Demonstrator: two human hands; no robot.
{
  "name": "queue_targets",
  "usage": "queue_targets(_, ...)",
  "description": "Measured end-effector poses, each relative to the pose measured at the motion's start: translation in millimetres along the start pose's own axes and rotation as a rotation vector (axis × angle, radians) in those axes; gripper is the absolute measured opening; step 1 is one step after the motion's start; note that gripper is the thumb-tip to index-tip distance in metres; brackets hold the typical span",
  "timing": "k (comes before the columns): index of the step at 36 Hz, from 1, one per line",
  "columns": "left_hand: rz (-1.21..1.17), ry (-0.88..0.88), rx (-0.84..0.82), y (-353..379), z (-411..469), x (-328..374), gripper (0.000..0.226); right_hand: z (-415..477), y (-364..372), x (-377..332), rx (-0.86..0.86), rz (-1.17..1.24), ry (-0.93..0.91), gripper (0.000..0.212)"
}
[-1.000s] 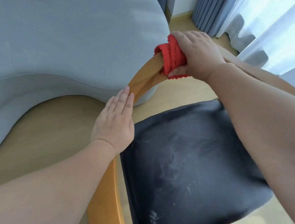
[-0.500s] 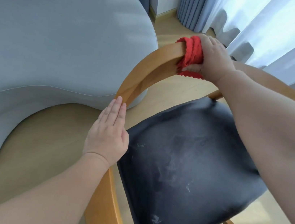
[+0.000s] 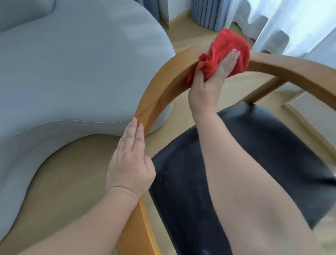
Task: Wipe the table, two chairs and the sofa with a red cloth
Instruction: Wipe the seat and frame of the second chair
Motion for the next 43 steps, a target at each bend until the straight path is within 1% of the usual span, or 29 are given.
queue_targets(2,-0.033,-0.018,-0.007,1,0,-1,0.064,-24,17,-1,-0.025,0.134,0.150,0.084)
queue_targets(4,-0.056,-0.027,0.004,0,-1,-1,0.064,-45,26,2,-0.087,0.199,0.262,0.082)
queue_targets(8,-0.096,-0.028,0.037,0,-2,-2,0.067,-86,35,6,-0.268,0.249,0.296,0.082)
queue_targets(11,-0.130,-0.023,0.062,1,-1,-4,0.066,-119,36,9,-0.430,0.263,0.338,0.090)
queue_targets(15,-0.153,-0.024,0.070,0,-1,-4,0.066,-134,31,11,-0.521,0.288,0.384,0.090)
queue_targets(19,-0.127,-0.018,0.072,-1,-2,-2,0.065,-110,33,6,-0.468,0.237,0.340,0.089)
queue_targets(22,-0.114,-0.024,0.058,-2,-3,-2,0.061,-64,28,4,-0.300,0.225,0.413,0.083)
queue_targets(26,-0.106,-0.045,0.051,-2,-4,-3,0.062,-9,13,8,-0.096,0.203,0.503,0.080)
queue_targets(28,-0.108,-0.044,0.054,-3,-4,-3,0.061,-4,11,9,-0.053,0.205,0.516,0.076)
queue_targets(30,-0.118,-0.049,0.058,-3,-4,-4,0.061,-9,13,7,-0.059,0.212,0.496,0.076)
queue_targets(32,-0.121,-0.049,0.059,-3,-4,-4,0.061,-25,19,4,-0.109,0.199,0.455,0.081)
queue_targets(36,-0.141,-0.046,0.064,-2,-4,-4,0.062,-69,34,-1,-0.296,0.153,0.388,0.093)
queue_targets(39,-0.156,-0.032,0.081,-1,-3,-5,0.062,-107,37,3,-0.444,0.187,0.337,0.089)
queue_targets(41,-0.168,-0.019,0.096,-1,-2,-5,0.064,-133,35,9,-0.533,0.216,0.345,0.085)
queue_targets(43,-0.168,-0.016,0.103,-1,-2,-6,0.064,-144,34,11,-0.578,0.223,0.365,0.085)
Point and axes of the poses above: each hand's wrist, its own z-axis towards the middle knuckle, its own y-axis out of the palm, x = y × z, the point moved 6 cm from there along z, towards the middle knuckle, and after that the axes turned 12 degrees about x, right-handed, at the moved point
